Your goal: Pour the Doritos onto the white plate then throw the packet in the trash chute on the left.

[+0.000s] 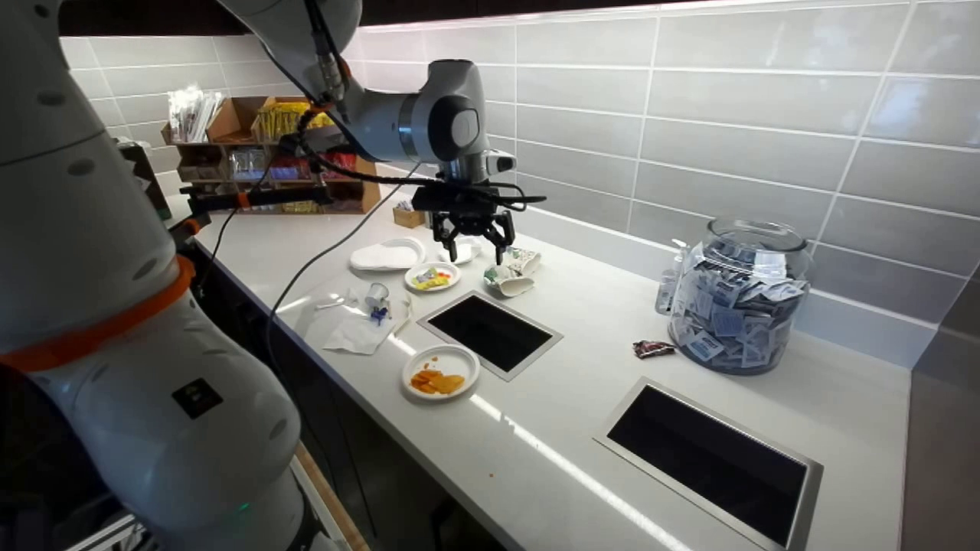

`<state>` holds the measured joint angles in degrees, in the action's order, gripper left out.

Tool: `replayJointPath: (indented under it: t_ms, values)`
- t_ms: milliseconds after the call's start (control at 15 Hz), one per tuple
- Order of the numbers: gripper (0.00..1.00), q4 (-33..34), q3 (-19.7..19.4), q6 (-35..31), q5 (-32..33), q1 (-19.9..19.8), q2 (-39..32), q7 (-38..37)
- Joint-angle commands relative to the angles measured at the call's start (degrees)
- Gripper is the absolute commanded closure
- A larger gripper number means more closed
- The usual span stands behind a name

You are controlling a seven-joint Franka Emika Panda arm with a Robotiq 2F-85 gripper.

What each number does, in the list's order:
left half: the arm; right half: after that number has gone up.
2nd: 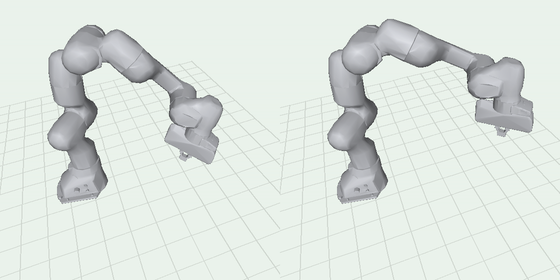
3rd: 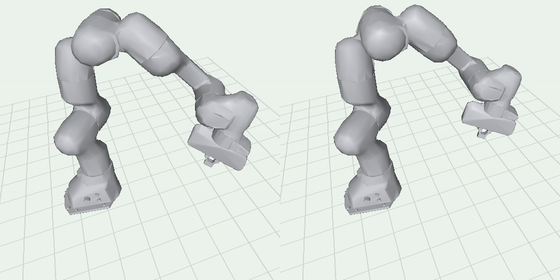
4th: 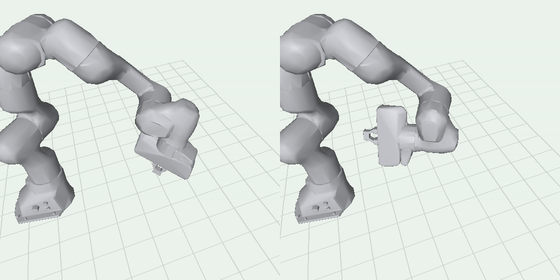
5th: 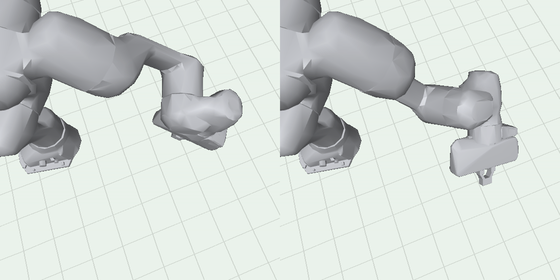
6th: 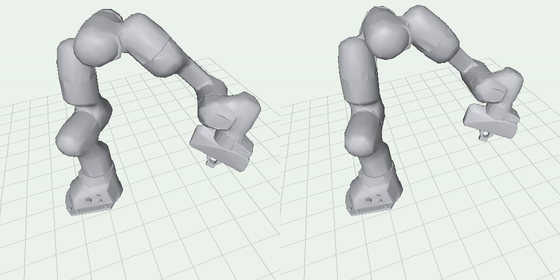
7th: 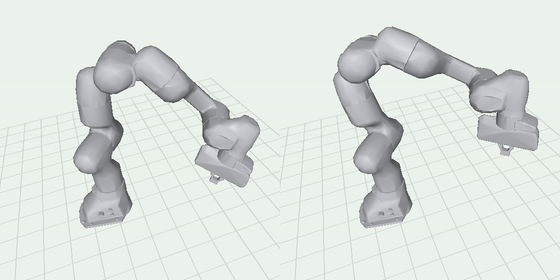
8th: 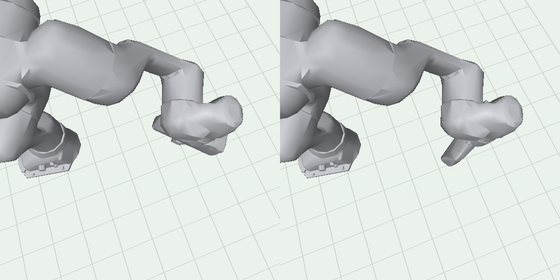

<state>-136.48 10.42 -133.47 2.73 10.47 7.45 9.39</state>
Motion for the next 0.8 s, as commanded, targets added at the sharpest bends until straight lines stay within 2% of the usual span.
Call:
replayJointPath:
  t_ms: [0,733]
  values:
    - [0.0,-2.02,0.31,3.45,-0.6,0.52,3.72,-3.11]
    - [0.0,-8.8,-1.62,-1.02,-10.37,0.92,10.59,-2.44]
